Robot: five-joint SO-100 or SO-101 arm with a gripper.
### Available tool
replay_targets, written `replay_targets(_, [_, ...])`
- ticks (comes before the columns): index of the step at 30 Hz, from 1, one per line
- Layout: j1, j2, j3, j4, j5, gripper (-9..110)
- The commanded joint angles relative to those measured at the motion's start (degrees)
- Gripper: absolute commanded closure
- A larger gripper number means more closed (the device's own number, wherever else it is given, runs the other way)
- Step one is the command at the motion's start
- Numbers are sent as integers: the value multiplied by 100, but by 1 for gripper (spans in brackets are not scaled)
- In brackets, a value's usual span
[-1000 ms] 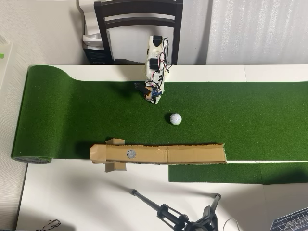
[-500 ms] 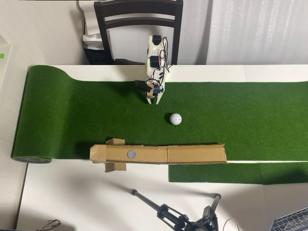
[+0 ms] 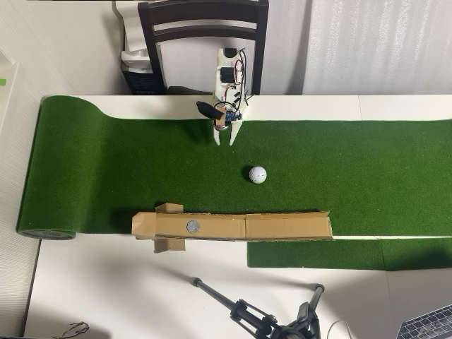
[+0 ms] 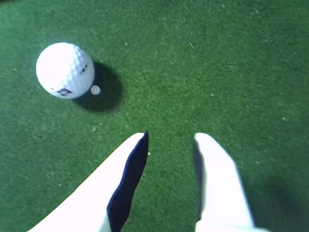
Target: Pick up the golf ball and place it on the gray mark at the back.
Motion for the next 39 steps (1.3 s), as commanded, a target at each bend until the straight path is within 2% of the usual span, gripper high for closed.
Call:
replay_targets(1, [-26, -976, -932, -448, -35, 78])
replay_targets(10, [-984, -3217, -1995, -1301, 35, 78])
replay_targets(16, [-1925, -4245, -2874, -1213, 202, 64])
replay_targets(24, [-2153, -5150, -3709, -1292, 264, 61])
replay_targets(33, [-2443, -7014, -5150, -1274, 272, 61])
replay_targets(39, [-2558, -7743, -5405, -1107, 281, 61])
